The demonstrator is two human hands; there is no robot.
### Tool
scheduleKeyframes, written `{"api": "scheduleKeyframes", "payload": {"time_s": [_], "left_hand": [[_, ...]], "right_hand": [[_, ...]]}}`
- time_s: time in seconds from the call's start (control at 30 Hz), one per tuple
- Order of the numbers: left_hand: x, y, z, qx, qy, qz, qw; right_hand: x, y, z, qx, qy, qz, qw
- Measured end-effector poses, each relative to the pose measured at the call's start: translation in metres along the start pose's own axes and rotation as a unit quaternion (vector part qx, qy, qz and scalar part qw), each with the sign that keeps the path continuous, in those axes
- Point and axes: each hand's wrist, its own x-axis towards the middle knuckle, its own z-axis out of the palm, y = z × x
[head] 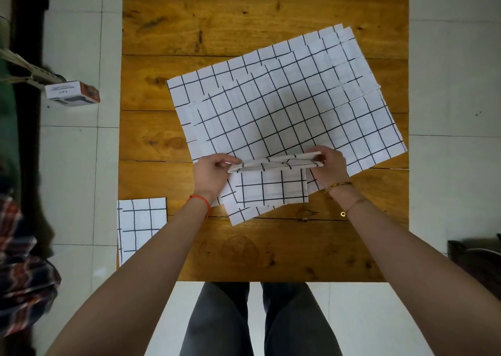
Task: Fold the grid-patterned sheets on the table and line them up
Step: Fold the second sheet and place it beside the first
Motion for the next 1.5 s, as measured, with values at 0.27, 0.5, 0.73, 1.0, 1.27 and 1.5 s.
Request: {"api": "scheduleKeyframes", "payload": {"time_s": [0.27,0.5,0.73,1.0,1.27,1.5], "left_hand": [[-0.007,-0.003,0.0,0.09,0.015,0.114,0.989],[-0.019,-0.007,-0.001,0.125,0.0,0.141,0.982],[-0.039,-0.019,0.005,0.322,0.01,0.247,0.914],[-0.051,-0.023,0.022,0.445,0.004,0.219,0.868],[-0.051,-0.02,0.019,0.485,-0.012,0.199,0.852],[-0.056,-0.017,0.021,0.492,-0.022,0.179,0.852]], "right_hand": [[-0.003,0.009,0.003,-0.001,-0.006,-0.064,0.998],[-0.005,0.012,0.004,-0.019,0.019,-0.083,0.996],[-0.023,-0.013,0.019,-0.184,-0.015,-0.246,0.952],[-0.05,-0.038,0.077,-0.345,-0.098,-0.312,0.88],[-0.051,-0.011,0.043,-0.399,-0.076,-0.224,0.886],[-0.046,0.013,0.011,-0.409,-0.045,-0.157,0.898]]}}
